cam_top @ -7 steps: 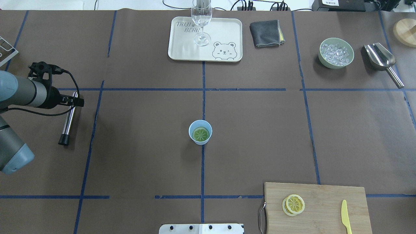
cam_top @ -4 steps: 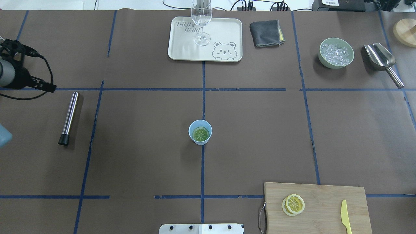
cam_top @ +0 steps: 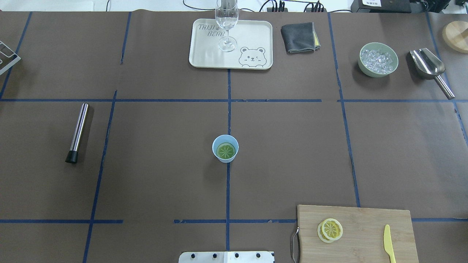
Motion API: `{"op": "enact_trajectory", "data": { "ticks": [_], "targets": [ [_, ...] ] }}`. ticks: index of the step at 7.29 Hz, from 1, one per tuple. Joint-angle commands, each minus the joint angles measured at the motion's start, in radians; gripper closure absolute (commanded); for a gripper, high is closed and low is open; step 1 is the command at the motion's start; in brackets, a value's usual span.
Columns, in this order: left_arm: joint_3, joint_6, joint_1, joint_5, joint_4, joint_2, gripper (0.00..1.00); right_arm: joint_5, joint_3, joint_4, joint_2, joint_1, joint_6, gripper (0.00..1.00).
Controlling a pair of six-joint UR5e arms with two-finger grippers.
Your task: Squeeze lemon into cup
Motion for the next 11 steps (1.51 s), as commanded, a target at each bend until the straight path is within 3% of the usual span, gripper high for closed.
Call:
{"op": "enact_trajectory", "data": {
  "ticks": [1,2,3,5,8,9,10,11],
  "targets": [
    [-0.002,0.040,-0.091,-0.040,0.121,0.024,0.00,0.000,0.000,0.001,-0.001,0.000,0.000,0.00],
    [0.015,0.073,-0.108,-0.054,0.137,0.036,0.00,0.002,0.000,0.001,-0.002,0.000,0.000,0.00],
    [0.011,0.080,-0.125,-0.135,0.160,0.073,0.00,0.002,0.001,0.001,-0.002,0.000,0.000,0.00],
    [0.018,0.229,-0.128,-0.143,0.163,0.096,0.00,0.002,0.003,0.001,-0.002,0.009,0.000,0.00],
    [-0.002,0.233,-0.130,-0.148,0.157,0.108,0.00,-0.003,0.032,0.003,-0.016,0.047,-0.020,0.00],
    [-0.003,0.233,-0.130,-0.142,0.152,0.113,0.00,-0.005,0.040,0.016,-0.075,0.049,-0.018,0.00],
    [-0.009,0.232,-0.130,-0.142,0.152,0.116,0.00,0.001,0.043,0.126,-0.125,0.051,-0.012,0.00],
    [-0.021,0.232,-0.131,-0.142,0.152,0.116,0.00,0.008,0.044,0.150,-0.137,0.052,-0.002,0.00]
  ]
}}
